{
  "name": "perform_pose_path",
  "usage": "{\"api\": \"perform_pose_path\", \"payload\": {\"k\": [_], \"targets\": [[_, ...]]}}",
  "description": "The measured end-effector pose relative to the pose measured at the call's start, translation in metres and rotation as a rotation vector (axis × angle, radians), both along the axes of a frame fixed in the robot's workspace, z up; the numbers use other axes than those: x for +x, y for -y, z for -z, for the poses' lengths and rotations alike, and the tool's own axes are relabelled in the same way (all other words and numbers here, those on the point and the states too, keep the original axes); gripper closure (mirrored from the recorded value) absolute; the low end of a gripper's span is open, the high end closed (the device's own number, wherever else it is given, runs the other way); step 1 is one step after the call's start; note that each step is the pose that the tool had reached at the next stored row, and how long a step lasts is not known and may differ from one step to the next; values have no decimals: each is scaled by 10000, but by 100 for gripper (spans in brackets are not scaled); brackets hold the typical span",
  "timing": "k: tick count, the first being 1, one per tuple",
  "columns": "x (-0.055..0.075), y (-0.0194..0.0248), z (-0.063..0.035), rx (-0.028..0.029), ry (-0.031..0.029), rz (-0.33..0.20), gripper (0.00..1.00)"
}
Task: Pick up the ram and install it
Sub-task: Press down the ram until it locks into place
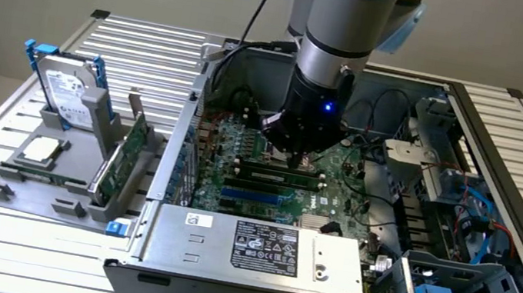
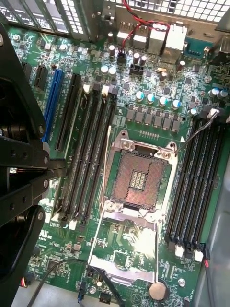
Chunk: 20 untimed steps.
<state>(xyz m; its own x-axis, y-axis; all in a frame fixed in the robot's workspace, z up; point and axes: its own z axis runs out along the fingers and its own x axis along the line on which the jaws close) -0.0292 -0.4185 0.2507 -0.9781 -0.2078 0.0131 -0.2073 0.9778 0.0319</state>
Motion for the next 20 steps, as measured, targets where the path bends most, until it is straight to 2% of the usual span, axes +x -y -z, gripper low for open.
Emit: {"api": "perform_pose_path", "payload": {"k": [5,10,15,20], "targets": [[0,2,-12,-2,-138,378,89],[0,2,-16,1,-218,875,89],[0,2,-16,8,-227,1561,89],[0,2,-16,8,-226,1562,89]]}}
